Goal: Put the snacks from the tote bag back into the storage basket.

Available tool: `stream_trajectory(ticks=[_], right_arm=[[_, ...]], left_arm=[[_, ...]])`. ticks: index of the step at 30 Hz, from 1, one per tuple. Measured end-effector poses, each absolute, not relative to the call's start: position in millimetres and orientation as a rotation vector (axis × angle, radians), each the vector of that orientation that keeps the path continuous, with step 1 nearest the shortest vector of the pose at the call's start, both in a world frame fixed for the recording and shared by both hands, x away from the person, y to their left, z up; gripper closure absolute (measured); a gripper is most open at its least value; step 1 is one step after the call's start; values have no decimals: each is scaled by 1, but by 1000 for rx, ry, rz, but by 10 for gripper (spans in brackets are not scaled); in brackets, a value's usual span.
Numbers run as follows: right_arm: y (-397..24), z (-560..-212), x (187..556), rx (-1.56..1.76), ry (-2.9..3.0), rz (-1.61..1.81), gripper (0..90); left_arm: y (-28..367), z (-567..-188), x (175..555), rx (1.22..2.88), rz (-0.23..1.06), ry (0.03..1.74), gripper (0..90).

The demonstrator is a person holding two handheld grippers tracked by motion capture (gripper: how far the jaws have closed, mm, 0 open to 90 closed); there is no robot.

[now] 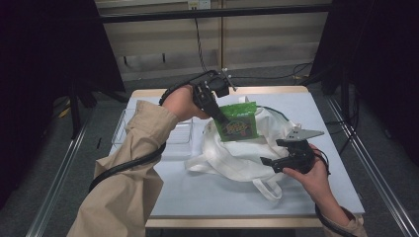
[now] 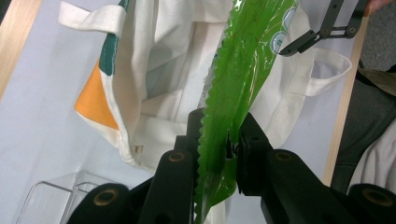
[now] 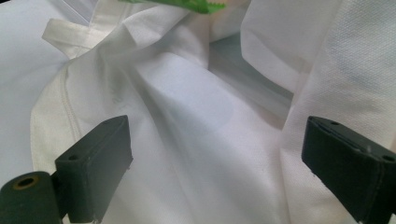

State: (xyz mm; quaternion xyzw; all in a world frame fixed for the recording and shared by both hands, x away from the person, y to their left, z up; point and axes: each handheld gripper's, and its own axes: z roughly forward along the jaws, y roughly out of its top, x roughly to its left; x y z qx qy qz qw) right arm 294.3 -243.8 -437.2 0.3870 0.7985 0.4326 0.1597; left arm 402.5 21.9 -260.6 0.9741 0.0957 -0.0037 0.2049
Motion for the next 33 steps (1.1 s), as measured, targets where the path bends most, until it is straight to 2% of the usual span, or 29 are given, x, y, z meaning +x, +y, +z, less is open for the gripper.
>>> stream_trajectory(ticks=[10, 33], right_arm=[[-243, -438, 294, 1101, 2292, 1240, 54], [-246, -435, 294, 1061, 2334, 1257, 17]], left_arm=[[31, -253, 404, 2748, -14, 244, 787], [61, -233, 408, 2755, 6, 313, 782]])
